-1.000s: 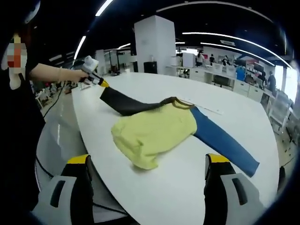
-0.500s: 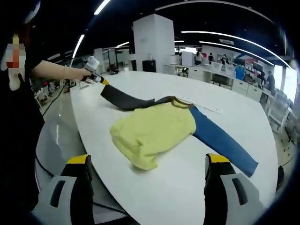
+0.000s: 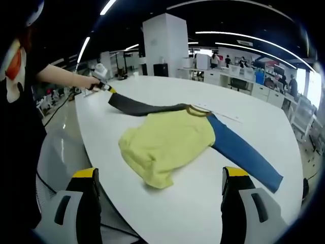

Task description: Fold the garment on the visible template until the final outline fits inside the template.

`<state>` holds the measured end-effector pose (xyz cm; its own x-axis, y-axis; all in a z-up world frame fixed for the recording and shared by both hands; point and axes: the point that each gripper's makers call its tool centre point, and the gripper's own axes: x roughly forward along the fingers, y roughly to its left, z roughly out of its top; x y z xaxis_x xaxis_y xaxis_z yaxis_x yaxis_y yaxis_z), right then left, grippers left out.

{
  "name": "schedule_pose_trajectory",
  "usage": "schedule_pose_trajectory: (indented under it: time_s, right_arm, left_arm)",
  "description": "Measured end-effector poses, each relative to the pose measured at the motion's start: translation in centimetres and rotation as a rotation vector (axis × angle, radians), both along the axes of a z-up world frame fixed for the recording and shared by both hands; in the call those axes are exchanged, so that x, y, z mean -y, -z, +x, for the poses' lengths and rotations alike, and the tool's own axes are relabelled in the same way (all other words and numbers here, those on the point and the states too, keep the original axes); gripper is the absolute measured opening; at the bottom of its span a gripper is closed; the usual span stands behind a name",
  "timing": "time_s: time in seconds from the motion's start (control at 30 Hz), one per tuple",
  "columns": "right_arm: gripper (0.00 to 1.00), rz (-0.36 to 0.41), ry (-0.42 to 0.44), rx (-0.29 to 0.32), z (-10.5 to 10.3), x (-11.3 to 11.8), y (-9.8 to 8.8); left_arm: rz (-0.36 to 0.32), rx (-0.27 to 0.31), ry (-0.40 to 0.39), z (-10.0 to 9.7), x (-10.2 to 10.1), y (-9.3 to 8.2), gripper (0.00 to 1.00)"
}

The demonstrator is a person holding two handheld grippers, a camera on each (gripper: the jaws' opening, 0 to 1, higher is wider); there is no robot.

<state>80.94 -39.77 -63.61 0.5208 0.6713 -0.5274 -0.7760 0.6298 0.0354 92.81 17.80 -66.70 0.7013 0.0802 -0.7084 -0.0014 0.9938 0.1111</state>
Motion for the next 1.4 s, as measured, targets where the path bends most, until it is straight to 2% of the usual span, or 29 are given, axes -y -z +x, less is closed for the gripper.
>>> schedule_pose_trajectory:
  time_s: [0.13,0.17,0.23,0.4,0.47,1.07,1.4]
  right_arm:
    - [1.00,0.008,0.006,-0.011,0.2,-0.7,0.4]
    - [1.00,0.009,0.007,-0.012,0.2,-0.9,0.5]
    - [1.00,0.008,0.009,-0.017,0.2,-1.2,0.6]
    - [1.00,0.004,0.019,-0.027,0.2,-1.4,0.8]
    - [1.00,0.004,0.023,-0.031,0.2,-1.3,0.9]
    - [1.00,0.012,0.059,-0.065,2.1,-1.6,2.3]
    - [1.00,0.001,0.053,-0.081,2.8,-1.9,2.9]
  left_arm:
    - [-0.010,0.000,-0.051,0.3,-1.5,1.1,0.00]
    - [-0.014,-0.003,-0.053,0.8,-2.7,1.6,0.00]
    - [-0.018,-0.010,-0.061,1.4,-3.6,2.4,0.00]
    - [-0.017,-0.028,-0.069,2.3,-4.2,3.9,0.00]
    - [-0.012,-0.035,-0.070,2.2,-4.0,4.0,0.00]
    - [0.024,-0.072,-0.087,5.3,-7.3,7.0,0.00]
    - [0.043,-0.108,-0.063,6.4,-7.5,8.8,0.00]
